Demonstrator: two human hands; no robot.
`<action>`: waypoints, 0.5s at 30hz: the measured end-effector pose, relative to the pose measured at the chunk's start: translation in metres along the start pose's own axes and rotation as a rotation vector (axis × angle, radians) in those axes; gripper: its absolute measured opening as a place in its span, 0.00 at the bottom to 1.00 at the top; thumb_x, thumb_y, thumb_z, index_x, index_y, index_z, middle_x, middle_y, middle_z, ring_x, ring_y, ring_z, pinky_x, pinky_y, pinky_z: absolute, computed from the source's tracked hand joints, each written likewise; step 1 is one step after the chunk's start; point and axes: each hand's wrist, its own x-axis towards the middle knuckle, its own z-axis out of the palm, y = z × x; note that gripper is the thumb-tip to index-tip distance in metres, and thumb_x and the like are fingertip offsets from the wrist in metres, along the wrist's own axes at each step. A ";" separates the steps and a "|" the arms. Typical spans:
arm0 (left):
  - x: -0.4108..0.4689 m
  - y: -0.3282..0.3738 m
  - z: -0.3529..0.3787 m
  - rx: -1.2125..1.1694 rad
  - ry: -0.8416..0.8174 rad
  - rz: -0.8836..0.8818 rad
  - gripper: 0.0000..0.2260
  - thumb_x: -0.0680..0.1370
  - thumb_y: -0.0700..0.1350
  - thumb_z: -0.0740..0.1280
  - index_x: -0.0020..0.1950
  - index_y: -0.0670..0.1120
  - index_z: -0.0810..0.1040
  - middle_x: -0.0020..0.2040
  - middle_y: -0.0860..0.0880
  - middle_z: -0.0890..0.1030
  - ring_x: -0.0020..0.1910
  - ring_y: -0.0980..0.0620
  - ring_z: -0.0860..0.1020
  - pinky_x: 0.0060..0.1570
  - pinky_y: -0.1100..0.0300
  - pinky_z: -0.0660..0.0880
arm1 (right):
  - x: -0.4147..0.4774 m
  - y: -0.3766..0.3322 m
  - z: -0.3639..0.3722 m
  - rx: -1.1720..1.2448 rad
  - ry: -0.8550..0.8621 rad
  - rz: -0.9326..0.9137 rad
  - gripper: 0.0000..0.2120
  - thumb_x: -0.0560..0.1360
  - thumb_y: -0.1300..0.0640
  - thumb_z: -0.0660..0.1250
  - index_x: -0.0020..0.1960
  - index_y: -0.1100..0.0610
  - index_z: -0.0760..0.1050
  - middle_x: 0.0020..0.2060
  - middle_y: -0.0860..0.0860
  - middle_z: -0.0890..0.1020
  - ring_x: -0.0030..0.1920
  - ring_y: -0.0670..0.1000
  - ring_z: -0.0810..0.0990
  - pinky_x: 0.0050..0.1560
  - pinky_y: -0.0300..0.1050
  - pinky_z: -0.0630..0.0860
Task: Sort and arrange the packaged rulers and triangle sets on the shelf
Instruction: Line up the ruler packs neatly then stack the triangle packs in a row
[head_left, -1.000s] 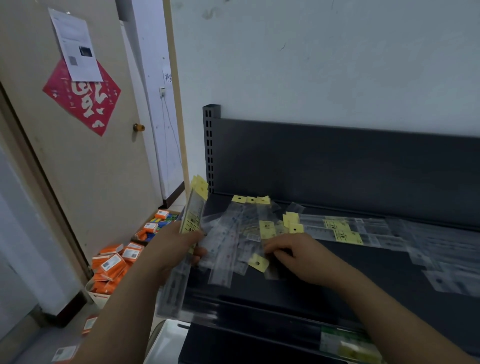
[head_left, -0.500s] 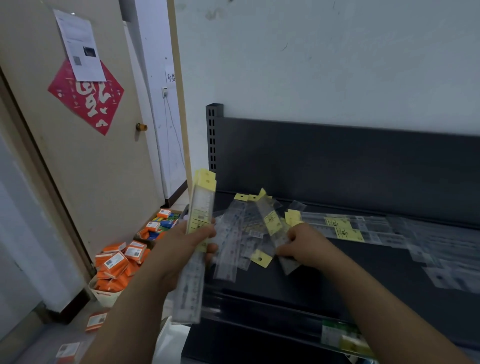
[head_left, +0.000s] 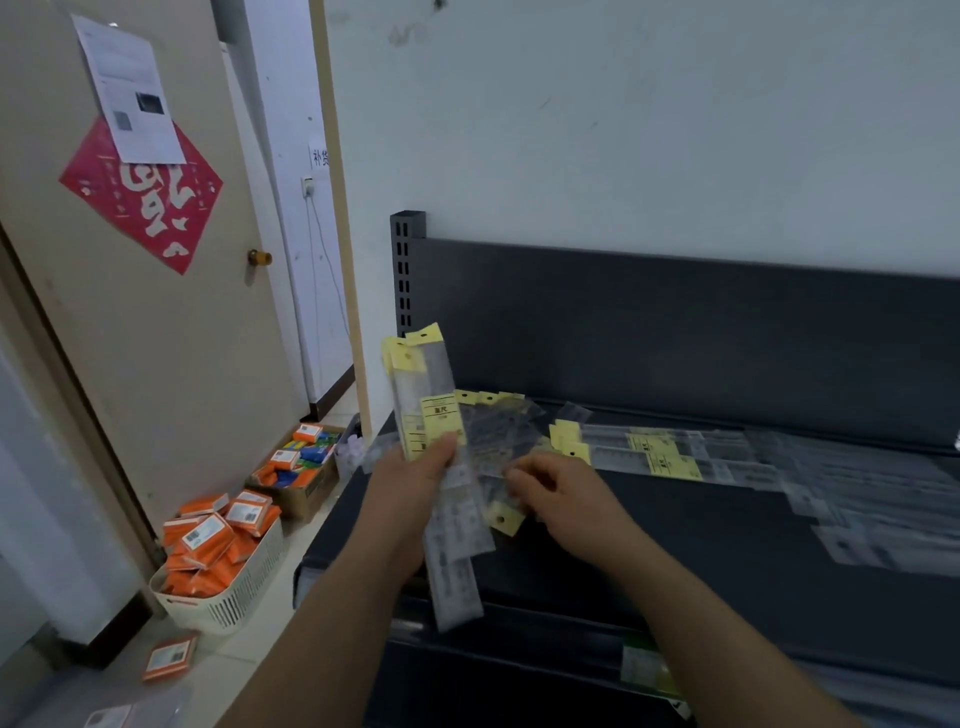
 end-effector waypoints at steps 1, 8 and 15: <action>0.001 0.001 -0.003 0.009 0.018 0.003 0.06 0.79 0.42 0.65 0.55 0.44 0.78 0.48 0.43 0.84 0.45 0.43 0.83 0.43 0.48 0.81 | 0.001 0.006 -0.003 -0.211 0.042 -0.059 0.12 0.81 0.53 0.58 0.58 0.54 0.77 0.51 0.47 0.80 0.50 0.45 0.77 0.50 0.40 0.73; 0.001 0.006 -0.023 0.001 -0.050 -0.079 0.14 0.82 0.41 0.59 0.62 0.33 0.73 0.52 0.34 0.82 0.43 0.44 0.83 0.33 0.57 0.81 | -0.013 0.017 -0.020 -0.519 -0.206 -0.178 0.16 0.82 0.54 0.56 0.66 0.50 0.75 0.69 0.43 0.72 0.68 0.42 0.68 0.66 0.35 0.64; -0.001 0.004 -0.022 -0.048 -0.071 -0.109 0.14 0.82 0.39 0.58 0.65 0.33 0.70 0.50 0.34 0.82 0.35 0.47 0.84 0.31 0.58 0.81 | 0.001 0.023 -0.043 -0.640 -0.308 -0.172 0.25 0.79 0.64 0.58 0.72 0.44 0.67 0.75 0.39 0.59 0.75 0.43 0.55 0.72 0.39 0.54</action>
